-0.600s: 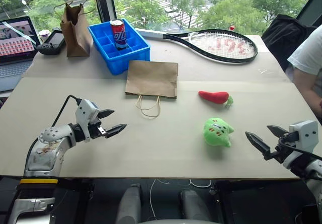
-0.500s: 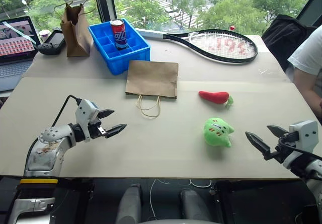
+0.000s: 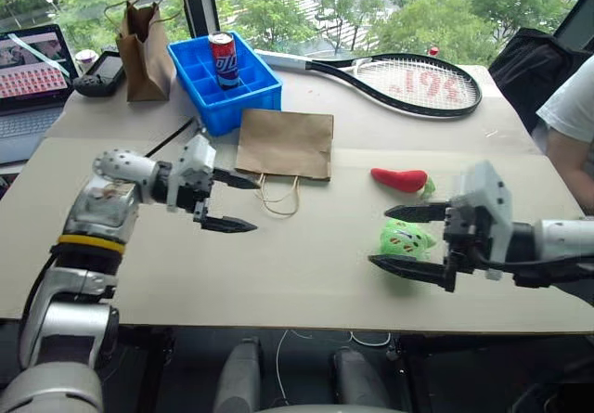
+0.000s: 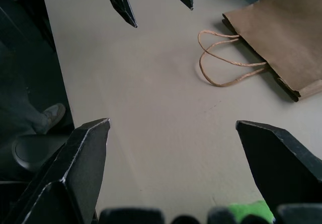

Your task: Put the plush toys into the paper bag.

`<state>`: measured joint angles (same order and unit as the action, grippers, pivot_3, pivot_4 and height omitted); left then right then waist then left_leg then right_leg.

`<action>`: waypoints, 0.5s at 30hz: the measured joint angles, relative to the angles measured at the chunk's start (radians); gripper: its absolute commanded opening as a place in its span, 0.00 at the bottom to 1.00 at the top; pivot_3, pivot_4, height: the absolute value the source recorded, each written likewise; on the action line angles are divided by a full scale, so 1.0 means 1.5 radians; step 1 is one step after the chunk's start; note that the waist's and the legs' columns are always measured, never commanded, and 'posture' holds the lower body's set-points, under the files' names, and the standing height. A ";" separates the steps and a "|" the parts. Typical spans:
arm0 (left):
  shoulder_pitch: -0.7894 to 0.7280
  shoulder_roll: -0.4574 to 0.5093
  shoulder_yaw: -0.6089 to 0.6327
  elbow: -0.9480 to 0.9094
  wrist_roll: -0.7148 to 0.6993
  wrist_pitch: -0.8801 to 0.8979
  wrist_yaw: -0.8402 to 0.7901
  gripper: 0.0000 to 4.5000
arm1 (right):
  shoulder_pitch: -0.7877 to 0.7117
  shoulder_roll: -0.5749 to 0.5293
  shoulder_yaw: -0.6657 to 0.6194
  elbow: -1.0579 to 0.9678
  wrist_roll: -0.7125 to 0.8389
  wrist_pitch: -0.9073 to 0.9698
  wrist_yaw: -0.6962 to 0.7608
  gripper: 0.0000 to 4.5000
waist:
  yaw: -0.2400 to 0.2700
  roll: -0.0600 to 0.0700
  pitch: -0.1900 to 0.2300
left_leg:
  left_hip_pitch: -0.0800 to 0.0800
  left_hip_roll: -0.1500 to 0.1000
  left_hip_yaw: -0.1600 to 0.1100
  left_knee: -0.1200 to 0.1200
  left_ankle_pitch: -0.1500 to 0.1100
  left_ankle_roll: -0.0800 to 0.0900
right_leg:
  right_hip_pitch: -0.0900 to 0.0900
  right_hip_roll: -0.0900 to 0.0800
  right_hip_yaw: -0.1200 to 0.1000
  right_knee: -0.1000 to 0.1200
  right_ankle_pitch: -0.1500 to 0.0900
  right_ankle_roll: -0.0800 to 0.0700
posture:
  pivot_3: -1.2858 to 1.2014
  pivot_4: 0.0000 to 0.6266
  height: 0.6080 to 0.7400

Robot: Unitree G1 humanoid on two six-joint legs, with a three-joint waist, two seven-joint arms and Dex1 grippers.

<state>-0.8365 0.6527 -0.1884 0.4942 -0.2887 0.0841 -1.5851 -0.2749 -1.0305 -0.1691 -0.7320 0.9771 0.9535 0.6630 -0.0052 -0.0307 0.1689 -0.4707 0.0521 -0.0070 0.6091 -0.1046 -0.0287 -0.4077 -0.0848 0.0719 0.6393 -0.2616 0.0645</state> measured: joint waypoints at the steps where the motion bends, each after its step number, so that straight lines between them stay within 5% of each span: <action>1: -0.041 -0.029 -0.011 0.068 0.025 -0.041 0.002 1.00 | -0.024 0.012 0.034 -0.001 -0.016 0.010 -0.023 0.99 | 0.001 0.000 0.000 | -0.002 0.000 -0.001 0.001 0.000 0.001 | -0.001 0.000 0.000 0.000 0.000 0.000 | 0.52 0.24 0.93; 9: -0.159 -0.083 -0.034 0.349 0.152 -0.262 0.040 1.00 | -0.044 0.055 0.083 -0.018 -0.045 0.046 -0.113 0.99 | -0.003 -0.001 0.000 | -0.006 -0.001 -0.002 0.000 0.000 0.003 | -0.008 0.001 0.000 0.006 0.002 0.007 | 0.52 0.24 0.93; 12: -0.164 -0.096 -0.045 0.404 0.193 -0.302 0.065 0.84 | -0.042 0.077 0.084 -0.028 -0.048 0.056 -0.140 1.00 | -0.005 -0.001 0.000 | -0.006 0.000 -0.002 0.000 0.000 0.003 | -0.008 0.001 0.000 0.006 0.002 0.007 | 0.52 0.24 0.93; 15: -0.165 -0.108 -0.060 0.453 0.242 -0.329 0.113 0.58 | -0.042 0.095 0.086 -0.032 -0.058 0.058 -0.165 1.00 | -0.005 -0.001 0.001 | -0.006 0.000 -0.002 0.001 0.000 0.003 | -0.007 0.001 0.000 0.006 0.002 0.007 | 0.52 0.24 0.93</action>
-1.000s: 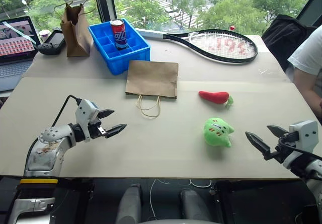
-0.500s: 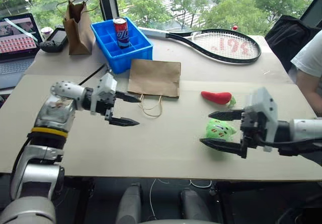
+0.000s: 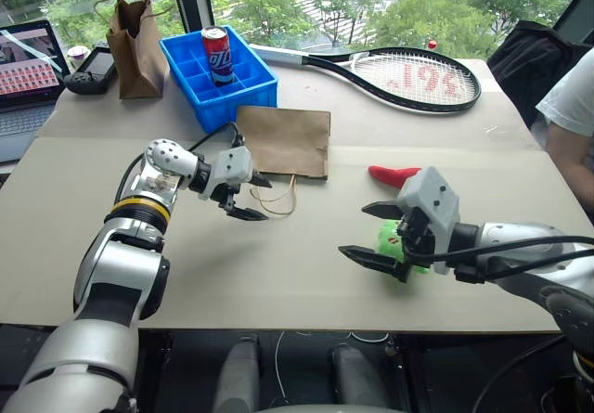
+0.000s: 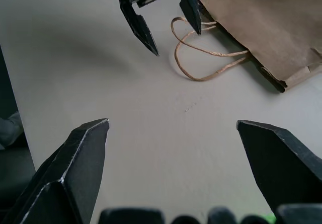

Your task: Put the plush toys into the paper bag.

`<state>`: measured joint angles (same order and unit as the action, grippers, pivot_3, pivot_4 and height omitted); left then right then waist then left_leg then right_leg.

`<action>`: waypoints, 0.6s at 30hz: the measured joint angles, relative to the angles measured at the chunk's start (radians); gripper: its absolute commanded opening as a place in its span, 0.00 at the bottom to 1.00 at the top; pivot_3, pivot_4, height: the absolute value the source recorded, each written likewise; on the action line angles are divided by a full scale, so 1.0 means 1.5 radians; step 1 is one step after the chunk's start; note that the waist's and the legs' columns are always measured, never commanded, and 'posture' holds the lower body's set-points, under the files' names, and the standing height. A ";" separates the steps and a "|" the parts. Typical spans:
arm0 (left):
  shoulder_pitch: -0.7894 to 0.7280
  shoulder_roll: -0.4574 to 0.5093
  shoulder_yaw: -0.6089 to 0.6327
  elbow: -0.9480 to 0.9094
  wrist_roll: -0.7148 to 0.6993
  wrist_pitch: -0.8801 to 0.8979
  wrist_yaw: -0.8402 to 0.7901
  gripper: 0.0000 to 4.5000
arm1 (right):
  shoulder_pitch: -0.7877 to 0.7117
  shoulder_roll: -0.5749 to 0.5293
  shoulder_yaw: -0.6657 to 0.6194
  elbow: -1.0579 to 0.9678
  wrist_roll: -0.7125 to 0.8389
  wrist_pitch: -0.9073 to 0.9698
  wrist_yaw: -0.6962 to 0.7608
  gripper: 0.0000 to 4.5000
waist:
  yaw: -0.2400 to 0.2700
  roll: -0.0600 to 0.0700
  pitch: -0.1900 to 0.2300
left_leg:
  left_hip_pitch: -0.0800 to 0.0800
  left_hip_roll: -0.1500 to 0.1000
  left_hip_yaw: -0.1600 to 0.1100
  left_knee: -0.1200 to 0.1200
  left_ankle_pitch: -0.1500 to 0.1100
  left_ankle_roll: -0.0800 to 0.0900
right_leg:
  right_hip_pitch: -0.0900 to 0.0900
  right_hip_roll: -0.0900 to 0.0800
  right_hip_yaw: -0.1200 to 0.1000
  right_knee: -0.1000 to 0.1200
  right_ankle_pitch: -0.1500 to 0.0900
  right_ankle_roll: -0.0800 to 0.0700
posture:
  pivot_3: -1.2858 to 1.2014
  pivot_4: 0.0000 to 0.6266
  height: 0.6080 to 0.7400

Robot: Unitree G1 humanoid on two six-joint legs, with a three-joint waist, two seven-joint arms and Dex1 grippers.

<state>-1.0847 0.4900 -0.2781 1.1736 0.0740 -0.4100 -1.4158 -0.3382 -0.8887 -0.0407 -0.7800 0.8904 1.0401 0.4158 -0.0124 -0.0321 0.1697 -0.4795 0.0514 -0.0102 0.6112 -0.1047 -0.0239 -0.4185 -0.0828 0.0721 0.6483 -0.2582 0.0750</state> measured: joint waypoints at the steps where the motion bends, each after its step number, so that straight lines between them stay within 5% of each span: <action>1: 0.000 -0.002 -0.002 0.006 0.007 -0.002 0.008 0.49 | 0.000 0.001 0.000 0.000 -0.003 0.000 -0.004 1.00 | 0.000 0.000 0.000 | 0.000 0.000 0.000 0.000 0.000 0.000 | 0.000 0.000 0.000 0.000 0.000 0.000 | 0.52 0.24 0.93; 8: -0.022 -0.017 0.035 0.029 0.001 0.019 0.005 0.00 | -0.002 0.011 0.001 0.003 -0.021 0.001 -0.017 1.00 | 0.000 0.000 0.000 | 0.000 0.000 0.000 0.000 0.000 0.000 | 0.000 0.000 0.000 0.000 0.000 0.000 | 0.52 0.24 0.93; 17: -0.029 -0.016 0.103 -0.086 -0.097 0.235 -0.119 0.00 | 0.018 0.066 0.051 0.005 -0.069 -0.004 -0.022 1.00 | -0.002 0.000 0.000 | 0.000 0.000 -0.001 0.000 0.001 0.001 | 0.000 0.001 0.000 0.001 0.000 0.000 | 0.52 0.24 0.93; 18: -0.026 -0.014 0.104 -0.118 -0.107 0.273 -0.123 0.00 | 0.022 0.075 0.059 0.007 -0.076 -0.005 -0.024 0.94 | -0.002 0.000 0.000 | 0.000 0.000 -0.001 0.000 0.001 0.001 | 0.000 0.001 0.000 0.001 0.000 0.000 | 0.52 0.24 0.93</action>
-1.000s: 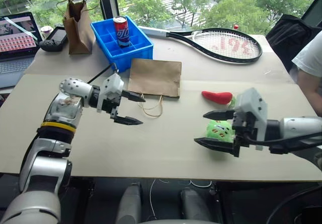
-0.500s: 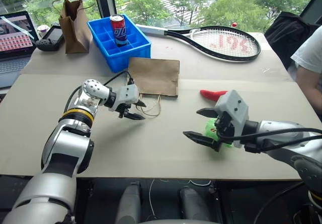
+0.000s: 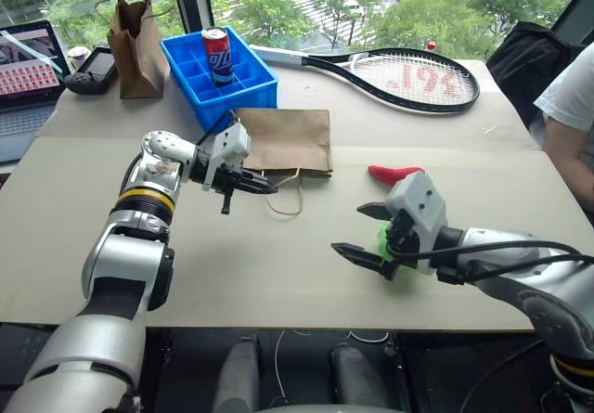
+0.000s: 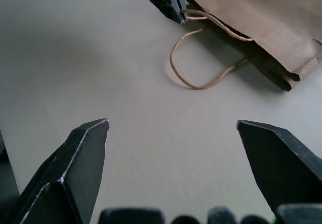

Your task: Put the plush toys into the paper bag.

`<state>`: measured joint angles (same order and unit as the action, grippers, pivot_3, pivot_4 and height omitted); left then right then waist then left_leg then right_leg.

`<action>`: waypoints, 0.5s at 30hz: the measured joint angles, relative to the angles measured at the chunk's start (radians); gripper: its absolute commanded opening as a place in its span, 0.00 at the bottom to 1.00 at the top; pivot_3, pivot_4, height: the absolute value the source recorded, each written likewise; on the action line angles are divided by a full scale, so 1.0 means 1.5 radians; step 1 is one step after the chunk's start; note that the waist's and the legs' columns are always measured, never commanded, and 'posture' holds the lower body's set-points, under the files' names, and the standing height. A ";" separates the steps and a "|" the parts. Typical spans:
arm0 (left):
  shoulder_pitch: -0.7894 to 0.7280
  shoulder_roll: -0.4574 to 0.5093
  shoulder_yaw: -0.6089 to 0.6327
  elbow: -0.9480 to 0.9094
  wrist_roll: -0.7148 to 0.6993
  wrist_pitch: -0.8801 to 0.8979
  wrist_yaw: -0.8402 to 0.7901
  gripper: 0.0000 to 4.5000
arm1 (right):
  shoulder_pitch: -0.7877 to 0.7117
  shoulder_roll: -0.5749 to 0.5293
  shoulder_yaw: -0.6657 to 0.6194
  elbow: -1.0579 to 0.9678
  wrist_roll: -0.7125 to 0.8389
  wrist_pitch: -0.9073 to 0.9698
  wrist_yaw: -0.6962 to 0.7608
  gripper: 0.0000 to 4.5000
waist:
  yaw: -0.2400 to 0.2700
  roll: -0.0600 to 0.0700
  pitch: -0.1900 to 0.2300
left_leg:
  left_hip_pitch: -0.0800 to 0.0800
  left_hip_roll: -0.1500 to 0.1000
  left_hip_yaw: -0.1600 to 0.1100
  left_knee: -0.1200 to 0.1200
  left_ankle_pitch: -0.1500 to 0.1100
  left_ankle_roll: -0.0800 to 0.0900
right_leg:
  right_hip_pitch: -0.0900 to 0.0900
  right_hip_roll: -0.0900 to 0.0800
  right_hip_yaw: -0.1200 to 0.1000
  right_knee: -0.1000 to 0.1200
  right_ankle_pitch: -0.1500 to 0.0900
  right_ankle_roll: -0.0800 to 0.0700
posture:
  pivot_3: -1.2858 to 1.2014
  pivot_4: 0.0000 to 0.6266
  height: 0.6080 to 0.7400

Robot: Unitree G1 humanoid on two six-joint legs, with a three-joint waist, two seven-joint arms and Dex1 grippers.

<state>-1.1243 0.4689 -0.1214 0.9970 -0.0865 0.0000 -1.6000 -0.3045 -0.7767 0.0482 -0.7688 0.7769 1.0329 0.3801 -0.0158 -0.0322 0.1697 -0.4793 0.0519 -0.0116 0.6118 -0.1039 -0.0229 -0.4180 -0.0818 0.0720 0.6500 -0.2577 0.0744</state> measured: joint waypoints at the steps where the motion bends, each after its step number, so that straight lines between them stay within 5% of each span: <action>1: 0.004 0.003 0.002 -0.034 -0.010 0.040 -0.002 0.00 | 0.003 0.008 0.012 0.003 -0.008 -0.001 -0.002 0.89 | 0.000 0.000 0.000 | 0.000 0.000 0.000 0.000 0.000 0.000 | 0.000 0.000 0.000 0.000 0.000 0.000 | 0.52 0.24 0.93; 6: 0.075 0.012 0.009 -0.288 -0.102 0.364 0.010 0.00 | 0.025 0.083 0.056 0.036 -0.072 -0.033 -0.035 0.53 | -0.004 0.000 0.000 | 0.001 0.001 0.000 0.000 0.000 0.000 | 0.000 0.001 0.000 0.002 0.000 0.000 | 0.52 0.24 0.93; 13: 0.098 0.030 0.009 -0.437 -0.175 0.595 0.081 0.00 | 0.036 0.196 0.099 0.133 -0.179 -0.126 -0.074 0.02 | -0.004 0.000 0.000 | 0.003 0.001 -0.002 0.002 0.002 0.000 | -0.001 0.003 0.000 0.008 -0.001 0.000 | 0.52 0.24 0.93; 15: 0.095 0.029 0.010 -0.446 -0.188 0.640 0.107 0.00 | 0.032 0.227 0.102 0.178 -0.217 -0.168 -0.085 0.02 | -0.004 0.000 0.000 | 0.003 0.001 -0.002 0.002 0.002 0.000 | -0.001 0.003 0.000 0.008 -0.001 0.000 | 0.52 0.24 0.93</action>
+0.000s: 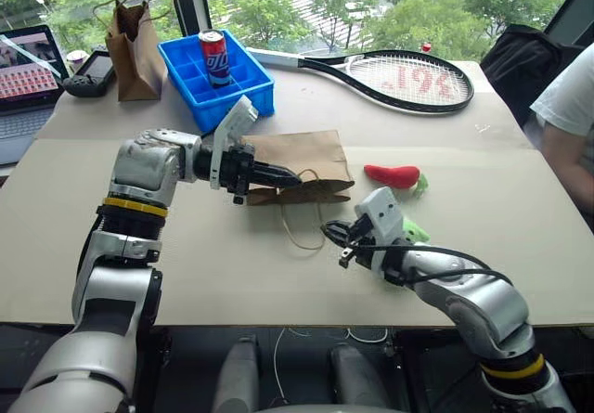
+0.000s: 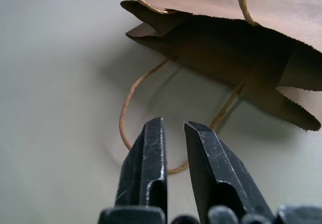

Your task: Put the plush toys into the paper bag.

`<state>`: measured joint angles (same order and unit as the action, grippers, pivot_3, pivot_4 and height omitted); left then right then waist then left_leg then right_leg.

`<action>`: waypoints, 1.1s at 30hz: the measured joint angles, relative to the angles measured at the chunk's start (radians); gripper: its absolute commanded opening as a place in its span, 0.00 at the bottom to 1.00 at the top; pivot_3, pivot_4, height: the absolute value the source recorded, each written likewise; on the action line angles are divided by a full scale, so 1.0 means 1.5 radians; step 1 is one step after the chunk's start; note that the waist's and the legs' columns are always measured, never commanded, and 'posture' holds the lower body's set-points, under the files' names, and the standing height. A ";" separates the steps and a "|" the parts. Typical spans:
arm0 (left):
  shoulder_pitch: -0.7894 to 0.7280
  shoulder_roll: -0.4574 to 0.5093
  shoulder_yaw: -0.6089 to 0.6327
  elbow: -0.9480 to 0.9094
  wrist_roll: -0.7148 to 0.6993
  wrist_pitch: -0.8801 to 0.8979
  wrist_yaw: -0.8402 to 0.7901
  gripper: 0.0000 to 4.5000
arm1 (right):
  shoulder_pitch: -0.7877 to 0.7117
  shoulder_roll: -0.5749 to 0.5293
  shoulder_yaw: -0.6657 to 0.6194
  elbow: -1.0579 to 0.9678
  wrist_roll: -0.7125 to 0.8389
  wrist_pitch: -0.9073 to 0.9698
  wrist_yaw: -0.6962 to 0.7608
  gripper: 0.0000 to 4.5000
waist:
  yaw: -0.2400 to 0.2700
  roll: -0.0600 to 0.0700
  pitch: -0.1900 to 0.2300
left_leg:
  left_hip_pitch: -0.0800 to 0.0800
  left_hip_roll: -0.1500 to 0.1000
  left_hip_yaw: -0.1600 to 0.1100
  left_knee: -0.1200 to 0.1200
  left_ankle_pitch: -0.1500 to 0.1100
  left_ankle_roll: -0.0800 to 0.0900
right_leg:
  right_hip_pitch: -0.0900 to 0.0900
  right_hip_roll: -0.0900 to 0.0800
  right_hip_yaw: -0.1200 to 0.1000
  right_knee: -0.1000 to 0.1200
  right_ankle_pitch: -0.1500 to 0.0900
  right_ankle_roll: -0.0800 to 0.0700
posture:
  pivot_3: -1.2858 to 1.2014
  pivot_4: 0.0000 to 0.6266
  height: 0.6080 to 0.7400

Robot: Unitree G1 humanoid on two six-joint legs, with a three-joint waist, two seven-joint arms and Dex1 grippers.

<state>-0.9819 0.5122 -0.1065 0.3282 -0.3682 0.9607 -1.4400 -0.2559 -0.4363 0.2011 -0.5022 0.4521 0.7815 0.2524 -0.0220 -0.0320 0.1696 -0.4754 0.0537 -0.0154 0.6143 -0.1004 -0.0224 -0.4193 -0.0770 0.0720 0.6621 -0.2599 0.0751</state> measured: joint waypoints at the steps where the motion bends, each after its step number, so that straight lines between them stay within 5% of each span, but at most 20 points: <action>1: -0.002 -0.001 0.001 -0.002 -0.007 0.015 0.008 0.00 | -0.003 0.004 0.004 0.016 -0.011 -0.013 0.000 0.02 | 0.000 0.000 0.000 | 0.000 0.000 0.000 0.000 0.000 0.000 | 0.000 0.000 0.000 0.000 0.000 0.000 | 0.52 0.24 0.93; 15: -0.074 -0.028 0.073 -0.052 -0.155 0.294 0.159 0.00 | -0.079 0.141 0.014 0.292 -0.140 -0.208 0.021 0.02 | -0.009 0.000 0.000 | 0.000 0.000 -0.001 -0.001 0.001 -0.001 | 0.000 0.000 0.000 0.001 0.001 -0.001 | 0.52 0.24 0.93; 21: -0.111 -0.035 0.103 -0.024 -0.178 0.303 0.216 0.00 | -0.133 0.139 0.051 0.392 -0.215 -0.240 0.050 0.02 | -0.012 0.000 0.000 | 0.000 0.000 -0.001 -0.002 0.001 -0.002 | -0.001 0.000 0.000 0.001 0.001 -0.002 | 0.52 0.24 0.93; 33: -0.199 0.007 0.120 -0.049 -0.204 0.234 0.221 0.00 | -0.146 0.124 0.085 0.361 -0.285 -0.204 0.103 0.02 | -0.014 0.000 0.000 | 0.001 0.000 -0.001 -0.003 0.002 -0.003 | -0.001 0.000 0.000 0.001 0.001 -0.002 | 0.52 0.24 0.93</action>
<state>-1.2802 0.5229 0.0731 0.2548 -0.6742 1.3120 -1.1080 -0.4742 -0.2508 0.3281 0.0393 0.0243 0.4757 0.4063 -0.0436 -0.0320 0.1697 -0.4741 0.0534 -0.0170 0.6094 -0.0980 -0.0266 -0.4202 -0.0769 0.0714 0.6630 -0.2585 0.0728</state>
